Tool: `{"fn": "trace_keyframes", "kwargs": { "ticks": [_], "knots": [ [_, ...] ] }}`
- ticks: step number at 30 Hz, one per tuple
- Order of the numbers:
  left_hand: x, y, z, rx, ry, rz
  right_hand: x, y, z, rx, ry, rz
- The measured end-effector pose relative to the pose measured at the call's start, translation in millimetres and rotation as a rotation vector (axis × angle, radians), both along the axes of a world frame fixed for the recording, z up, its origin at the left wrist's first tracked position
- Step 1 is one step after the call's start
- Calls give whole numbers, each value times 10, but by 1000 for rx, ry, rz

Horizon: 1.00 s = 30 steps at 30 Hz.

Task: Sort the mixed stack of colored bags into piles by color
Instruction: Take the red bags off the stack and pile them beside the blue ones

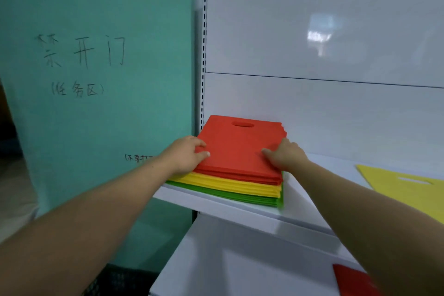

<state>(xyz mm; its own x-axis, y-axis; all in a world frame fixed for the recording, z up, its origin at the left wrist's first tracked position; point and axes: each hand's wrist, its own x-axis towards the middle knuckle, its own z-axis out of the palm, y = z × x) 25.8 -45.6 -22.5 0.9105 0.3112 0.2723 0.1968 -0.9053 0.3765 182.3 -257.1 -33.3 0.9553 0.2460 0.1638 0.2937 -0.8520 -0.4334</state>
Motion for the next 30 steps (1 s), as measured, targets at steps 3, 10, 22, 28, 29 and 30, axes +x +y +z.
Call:
{"fn": "trace_keyframes", "kwargs": {
  "ticks": [3,10,22,28,29,30],
  "knots": [
    [75,112,-74,-41,83,-49,5,15,-23,74,24,-15],
    [197,239,-125,-53,184,-91,-154,85,36,120,-155,-39],
    [139,349,-15,-494,-9,-243,-1070,-124,311,592,-685,41],
    [-115,52,-23,-828,-373,-445,-1589,-461,98,769,-693,-93],
    [-179,-5,-45,-826,-393,-473,-1660,-525,47,772,-684,-122],
    [-245,-90,-84,-823,-404,-508,-1737,-609,-8,770,-679,-153]
  ]
}}
